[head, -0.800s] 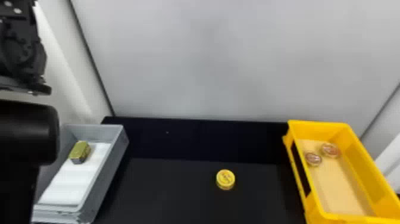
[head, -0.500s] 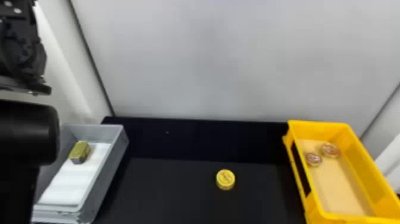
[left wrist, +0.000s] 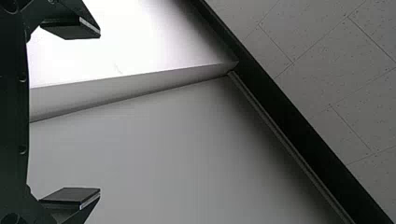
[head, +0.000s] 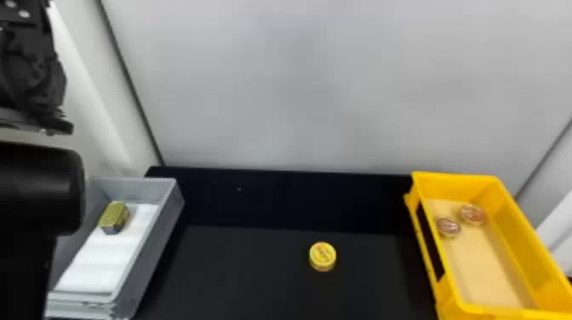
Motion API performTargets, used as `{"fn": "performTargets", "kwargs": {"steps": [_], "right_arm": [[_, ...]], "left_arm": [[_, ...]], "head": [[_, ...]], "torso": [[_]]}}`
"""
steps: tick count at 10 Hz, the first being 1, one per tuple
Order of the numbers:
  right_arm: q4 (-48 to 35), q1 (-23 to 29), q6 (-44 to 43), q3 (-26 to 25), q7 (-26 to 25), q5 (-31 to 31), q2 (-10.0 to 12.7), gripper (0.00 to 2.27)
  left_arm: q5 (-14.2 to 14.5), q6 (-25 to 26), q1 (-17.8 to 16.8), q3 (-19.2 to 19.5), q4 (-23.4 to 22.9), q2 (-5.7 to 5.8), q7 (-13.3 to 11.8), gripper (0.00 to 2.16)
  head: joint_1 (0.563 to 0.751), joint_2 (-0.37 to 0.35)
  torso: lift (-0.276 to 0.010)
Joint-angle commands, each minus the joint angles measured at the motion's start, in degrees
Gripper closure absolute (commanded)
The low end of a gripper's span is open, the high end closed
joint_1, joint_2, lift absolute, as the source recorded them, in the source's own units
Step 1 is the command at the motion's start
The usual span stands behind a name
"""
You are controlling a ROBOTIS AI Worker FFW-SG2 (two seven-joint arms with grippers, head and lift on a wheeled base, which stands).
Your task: Pick up the round yellow can and place it in the yellow rectangular box
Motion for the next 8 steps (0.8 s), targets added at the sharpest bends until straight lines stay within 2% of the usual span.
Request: {"fn": "performTargets", "kwargs": {"steps": [1,5,8], "right_arm": [[0.09,0.61,6.53,-2.86,-0.26,-10.32,1.73,0.18],[1.76,1.4,24.73,-5.76,-1.05,-25.97,4.45,0.18],[9.58,1.05,36.69,-9.63,-1.05,-46.45,4.01,0.09]], "left_arm": [[0.01,0.0,-0.09,-0.14,0.0,0.0,-0.01,0.09],[0.01,0.09,-0.17,-0.23,0.0,-0.26,-0.01,0.09],[0.01,0.09,-0.09,-0.32,0.09,-0.62,-0.01,0.09]], "head": [[0.663,0.054],[0.663,0.054],[0.663,0.054]], "torso": [[-0.01],[-0.01],[-0.01]]}}
